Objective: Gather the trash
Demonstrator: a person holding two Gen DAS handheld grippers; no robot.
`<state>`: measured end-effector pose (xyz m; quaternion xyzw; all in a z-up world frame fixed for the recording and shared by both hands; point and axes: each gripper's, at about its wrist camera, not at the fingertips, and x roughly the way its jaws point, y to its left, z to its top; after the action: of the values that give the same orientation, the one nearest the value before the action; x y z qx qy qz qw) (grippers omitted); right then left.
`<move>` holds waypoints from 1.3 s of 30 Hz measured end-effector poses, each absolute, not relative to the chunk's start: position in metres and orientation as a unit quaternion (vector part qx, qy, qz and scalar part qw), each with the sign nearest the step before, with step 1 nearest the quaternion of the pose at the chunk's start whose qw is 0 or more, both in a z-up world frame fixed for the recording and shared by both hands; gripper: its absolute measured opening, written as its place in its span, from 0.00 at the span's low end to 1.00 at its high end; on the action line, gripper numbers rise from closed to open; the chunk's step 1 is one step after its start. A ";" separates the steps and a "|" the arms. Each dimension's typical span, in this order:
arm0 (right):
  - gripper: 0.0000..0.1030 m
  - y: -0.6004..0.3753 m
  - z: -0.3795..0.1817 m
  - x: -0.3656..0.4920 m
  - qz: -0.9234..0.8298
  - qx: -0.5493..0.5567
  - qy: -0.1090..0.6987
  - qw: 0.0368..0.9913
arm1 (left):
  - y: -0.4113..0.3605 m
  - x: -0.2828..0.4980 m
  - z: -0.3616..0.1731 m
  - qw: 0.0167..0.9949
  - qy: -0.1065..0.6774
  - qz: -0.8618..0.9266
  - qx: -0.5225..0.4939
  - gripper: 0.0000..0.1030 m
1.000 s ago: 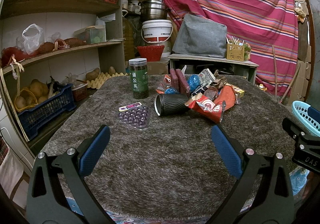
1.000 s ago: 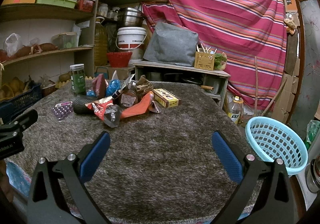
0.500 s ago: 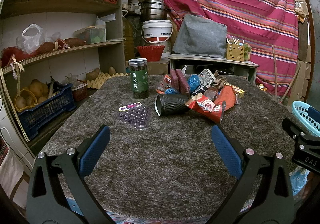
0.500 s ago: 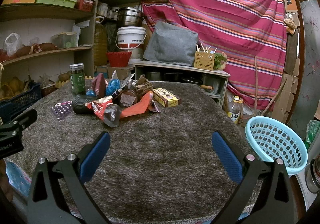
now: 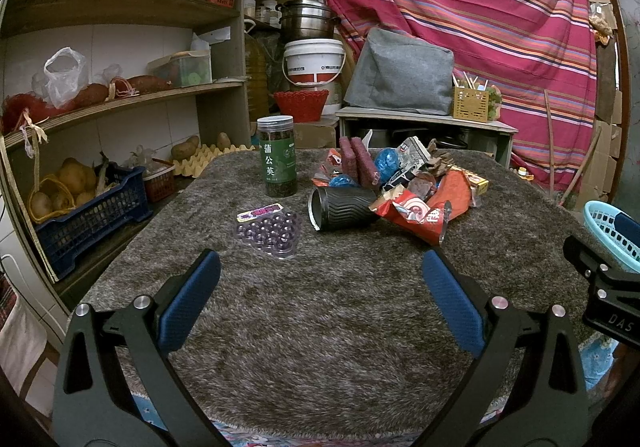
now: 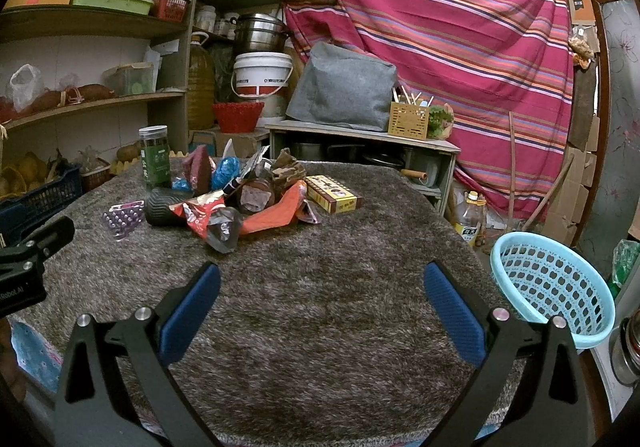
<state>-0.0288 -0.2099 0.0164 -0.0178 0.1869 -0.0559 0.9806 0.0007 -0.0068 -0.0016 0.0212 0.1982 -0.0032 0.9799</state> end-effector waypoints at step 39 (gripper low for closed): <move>0.96 -0.236 0.057 0.014 -0.055 -0.014 0.175 0.983 | 0.000 0.054 0.039 0.979 0.204 -0.007 0.015 0.95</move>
<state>0.0143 -0.2359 0.0566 -0.0143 0.1747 -0.0552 0.9830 0.0538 0.0002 0.0393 0.0155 0.2040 -0.0073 0.9788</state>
